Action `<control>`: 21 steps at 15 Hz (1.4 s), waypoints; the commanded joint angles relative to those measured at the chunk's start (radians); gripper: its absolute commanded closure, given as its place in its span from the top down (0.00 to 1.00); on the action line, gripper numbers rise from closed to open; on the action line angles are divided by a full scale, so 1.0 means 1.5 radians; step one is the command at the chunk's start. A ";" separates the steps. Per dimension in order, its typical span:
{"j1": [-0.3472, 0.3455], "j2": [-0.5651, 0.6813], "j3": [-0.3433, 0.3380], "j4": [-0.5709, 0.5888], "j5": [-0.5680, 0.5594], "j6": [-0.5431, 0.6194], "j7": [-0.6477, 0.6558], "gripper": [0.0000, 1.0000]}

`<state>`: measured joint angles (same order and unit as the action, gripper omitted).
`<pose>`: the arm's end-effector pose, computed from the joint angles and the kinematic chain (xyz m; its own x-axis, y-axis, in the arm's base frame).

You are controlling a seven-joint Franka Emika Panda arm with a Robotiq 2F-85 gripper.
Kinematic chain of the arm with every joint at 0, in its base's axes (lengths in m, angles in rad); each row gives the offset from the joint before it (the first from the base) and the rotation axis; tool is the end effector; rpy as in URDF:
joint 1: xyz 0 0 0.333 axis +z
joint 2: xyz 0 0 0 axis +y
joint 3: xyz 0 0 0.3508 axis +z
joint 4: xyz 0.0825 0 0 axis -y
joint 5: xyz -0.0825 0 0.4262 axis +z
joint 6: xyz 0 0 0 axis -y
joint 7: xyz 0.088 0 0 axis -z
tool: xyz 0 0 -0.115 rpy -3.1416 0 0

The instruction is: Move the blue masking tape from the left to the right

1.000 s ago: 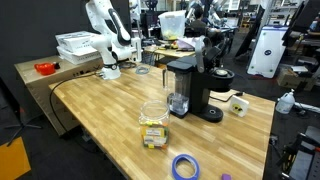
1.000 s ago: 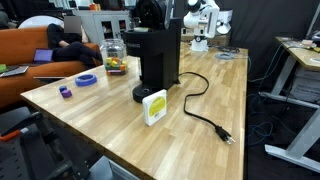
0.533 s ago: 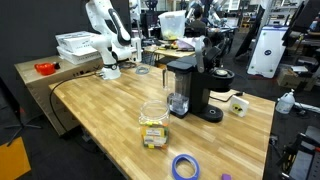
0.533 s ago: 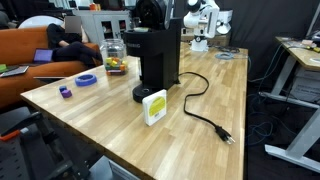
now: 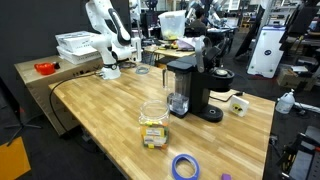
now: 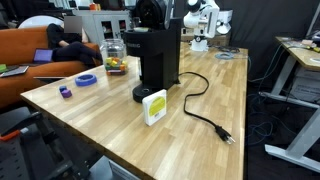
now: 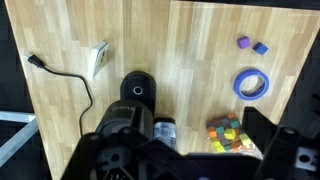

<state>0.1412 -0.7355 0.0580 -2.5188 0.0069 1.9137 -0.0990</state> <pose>0.3545 0.0747 0.5362 0.9516 0.2806 0.1254 0.2771 -0.9598 0.0448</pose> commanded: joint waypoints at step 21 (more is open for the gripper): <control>0.092 0.192 0.052 0.034 0.058 0.130 -0.051 1.00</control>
<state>0.2395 -0.5039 0.1472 -2.4977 0.0313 2.0880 -0.1133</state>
